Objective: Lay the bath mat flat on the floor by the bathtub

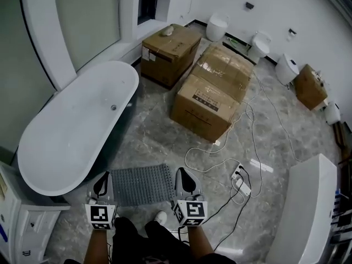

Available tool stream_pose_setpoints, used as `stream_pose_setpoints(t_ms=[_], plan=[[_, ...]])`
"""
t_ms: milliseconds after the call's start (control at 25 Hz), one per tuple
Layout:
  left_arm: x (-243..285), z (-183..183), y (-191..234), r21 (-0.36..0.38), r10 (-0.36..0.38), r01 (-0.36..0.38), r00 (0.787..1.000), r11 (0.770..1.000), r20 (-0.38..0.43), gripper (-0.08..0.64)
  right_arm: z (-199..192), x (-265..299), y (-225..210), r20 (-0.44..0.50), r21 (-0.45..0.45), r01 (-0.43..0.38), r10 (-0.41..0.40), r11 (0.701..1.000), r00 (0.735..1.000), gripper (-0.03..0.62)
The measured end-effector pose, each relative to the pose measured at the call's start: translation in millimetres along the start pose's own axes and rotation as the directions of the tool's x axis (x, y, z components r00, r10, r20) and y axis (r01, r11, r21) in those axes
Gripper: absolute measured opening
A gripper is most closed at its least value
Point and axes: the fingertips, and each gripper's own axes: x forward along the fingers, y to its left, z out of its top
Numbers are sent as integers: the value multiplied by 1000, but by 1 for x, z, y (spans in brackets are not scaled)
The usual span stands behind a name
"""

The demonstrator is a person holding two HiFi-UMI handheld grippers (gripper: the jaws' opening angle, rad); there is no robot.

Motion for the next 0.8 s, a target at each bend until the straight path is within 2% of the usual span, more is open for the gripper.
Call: stream_pose_setpoints(t_ms=[200, 400, 680, 800], plan=[[-8, 15, 4, -9, 26, -25, 1000, 1000, 15, 0, 20, -2, 5, 34, -12, -27, 28, 1000, 999, 23], [-12, 38, 16, -55, 70, -67, 996, 996, 55, 2, 41, 1, 0, 61, -21, -44, 45, 999, 997, 23], [-12, 59, 15, 0, 58, -59, 995, 998, 80, 1, 60, 3, -6, 89, -37, -51, 54, 998, 995, 23], [-10, 60, 14, -10, 55, -55, 995, 998, 78, 0, 61, 4, -6, 87, -49, -59, 64, 997, 994, 23]])
